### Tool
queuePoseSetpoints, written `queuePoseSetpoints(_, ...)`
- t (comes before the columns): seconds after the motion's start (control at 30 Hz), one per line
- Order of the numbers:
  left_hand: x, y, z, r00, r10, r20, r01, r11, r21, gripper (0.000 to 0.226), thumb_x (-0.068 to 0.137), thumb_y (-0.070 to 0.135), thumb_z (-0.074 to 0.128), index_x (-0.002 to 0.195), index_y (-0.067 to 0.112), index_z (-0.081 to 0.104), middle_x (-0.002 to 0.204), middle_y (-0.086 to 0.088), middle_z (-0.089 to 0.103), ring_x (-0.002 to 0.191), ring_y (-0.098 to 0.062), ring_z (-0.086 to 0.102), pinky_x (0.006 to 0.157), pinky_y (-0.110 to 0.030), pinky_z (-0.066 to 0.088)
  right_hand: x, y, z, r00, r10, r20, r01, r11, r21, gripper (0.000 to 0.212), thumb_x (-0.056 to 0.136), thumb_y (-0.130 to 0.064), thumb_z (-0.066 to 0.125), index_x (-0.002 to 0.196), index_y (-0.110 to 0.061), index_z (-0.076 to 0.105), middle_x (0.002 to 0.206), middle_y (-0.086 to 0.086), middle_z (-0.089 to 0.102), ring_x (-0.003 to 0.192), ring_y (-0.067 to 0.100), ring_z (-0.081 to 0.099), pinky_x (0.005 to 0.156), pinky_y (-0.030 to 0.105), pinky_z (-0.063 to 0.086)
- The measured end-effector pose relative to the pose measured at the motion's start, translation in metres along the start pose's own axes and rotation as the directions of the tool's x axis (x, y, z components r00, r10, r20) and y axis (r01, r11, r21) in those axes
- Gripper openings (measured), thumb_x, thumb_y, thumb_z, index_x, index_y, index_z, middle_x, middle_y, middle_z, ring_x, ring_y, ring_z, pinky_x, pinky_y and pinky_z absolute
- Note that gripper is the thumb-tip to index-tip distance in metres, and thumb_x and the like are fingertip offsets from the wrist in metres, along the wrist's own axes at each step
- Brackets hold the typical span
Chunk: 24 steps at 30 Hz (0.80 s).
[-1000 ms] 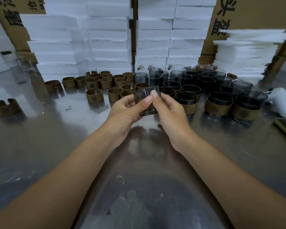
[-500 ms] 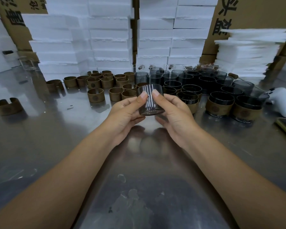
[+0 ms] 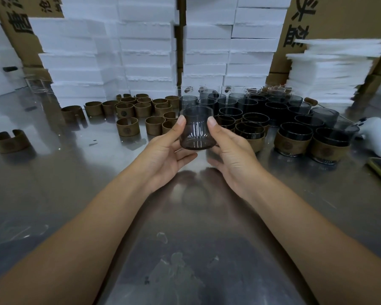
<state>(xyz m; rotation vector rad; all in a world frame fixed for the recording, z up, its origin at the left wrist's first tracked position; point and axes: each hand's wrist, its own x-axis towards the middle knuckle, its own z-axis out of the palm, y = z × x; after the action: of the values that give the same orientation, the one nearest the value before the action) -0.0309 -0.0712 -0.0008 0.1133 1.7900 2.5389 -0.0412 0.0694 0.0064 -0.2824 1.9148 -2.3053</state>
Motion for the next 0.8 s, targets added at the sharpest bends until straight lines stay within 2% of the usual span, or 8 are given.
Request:
queuePoseSetpoints(0.1,0.0,0.002,0.0,1.0,0.011,0.026,-0.011,1.0,0.015,0.038,0.072,0.055,0.06,0.086,0.024,0.078,0.1,-0.004,0.074,0.097,-0.015,0.07,0.088,-0.03,0.049,-0.003,-0.001,0.002,0.997,0.017,0.079,-0.01,0.997,-0.081,0.042,0.078,-0.062,0.054,0.096,-0.027,0.071,0.1,-0.012,0.073,0.103,0.005,0.061,0.087,0.029,0.044)
queuePoseSetpoints(0.17,0.0,0.003,-0.001,0.999,0.047,0.018,-0.048,0.997,0.064,0.038,0.072,0.057,0.057,0.085,0.028,0.078,0.097,-0.001,0.075,0.094,-0.013,0.07,0.085,-0.028,0.051,-0.005,-0.001,0.003,0.996,-0.029,0.085,0.035,0.997,-0.07,0.033,0.086,-0.054,0.054,0.098,-0.028,0.07,0.101,-0.013,0.073,0.104,0.003,0.063,0.088,0.024,0.046)
queuePoseSetpoints(0.23,-0.001,0.004,-0.003,0.996,0.088,-0.022,-0.085,0.989,0.121,0.039,0.07,0.059,0.058,0.087,0.029,0.077,0.096,0.002,0.075,0.09,-0.01,0.07,0.082,-0.028,0.051,-0.007,-0.003,0.003,0.989,-0.118,0.094,0.118,0.993,0.005,0.022,0.09,-0.04,0.057,0.102,-0.026,0.069,0.101,-0.012,0.073,0.099,-0.001,0.065,0.08,0.015,0.047)
queuePoseSetpoints(0.33,-0.002,0.003,-0.005,0.99,0.127,-0.053,-0.117,0.98,0.159,0.047,0.067,0.057,0.06,0.102,0.027,0.071,0.099,0.003,0.074,0.087,-0.009,0.069,0.085,-0.028,0.047,-0.011,-0.008,0.003,0.971,-0.222,0.093,0.218,0.975,0.05,0.021,0.091,-0.025,0.062,0.111,-0.022,0.066,0.1,-0.008,0.073,0.095,-0.001,0.066,0.072,0.008,0.047)
queuePoseSetpoints(0.5,-0.002,0.004,-0.001,0.98,0.178,-0.086,-0.162,0.973,0.161,0.047,0.075,0.044,0.06,0.117,0.023,0.064,0.101,0.004,0.072,0.092,-0.009,0.067,0.092,-0.029,0.046,-0.009,-0.005,0.004,0.977,-0.213,-0.007,0.213,0.977,0.016,0.025,0.085,-0.03,0.068,0.11,-0.027,0.063,0.091,-0.007,0.073,0.088,0.003,0.069,0.069,0.009,0.049)
queuePoseSetpoints(0.6,-0.003,0.005,0.002,0.981,0.178,-0.081,-0.164,0.975,0.151,0.049,0.078,0.038,0.06,0.124,0.019,0.061,0.103,0.005,0.072,0.094,-0.009,0.067,0.089,-0.027,0.047,-0.008,-0.002,0.005,0.979,-0.2,-0.045,0.2,0.98,0.007,0.035,0.084,-0.03,0.07,0.116,-0.019,0.061,0.086,-0.01,0.073,0.081,0.0,0.068,0.068,0.01,0.05)
queuePoseSetpoints(0.67,-0.004,0.005,0.004,0.985,0.162,-0.061,-0.151,0.976,0.155,0.056,0.076,0.04,0.062,0.127,0.018,0.059,0.104,0.004,0.071,0.095,-0.009,0.067,0.085,-0.027,0.048,-0.007,-0.001,0.005,0.979,-0.202,-0.037,0.201,0.979,-0.008,0.029,0.084,-0.031,0.07,0.11,-0.019,0.066,0.084,-0.012,0.072,0.078,-0.004,0.066,0.065,0.009,0.047)
queuePoseSetpoints(0.8,-0.006,0.003,0.008,0.988,0.149,-0.03,-0.141,0.972,0.186,0.054,0.067,0.046,0.068,0.114,0.021,0.064,0.102,0.002,0.072,0.096,-0.013,0.067,0.086,-0.03,0.049,-0.007,-0.001,0.004,0.979,-0.202,-0.017,0.202,0.979,-0.014,0.019,0.084,-0.035,0.069,0.099,-0.022,0.07,0.083,-0.015,0.071,0.077,-0.006,0.063,0.064,0.008,0.045)
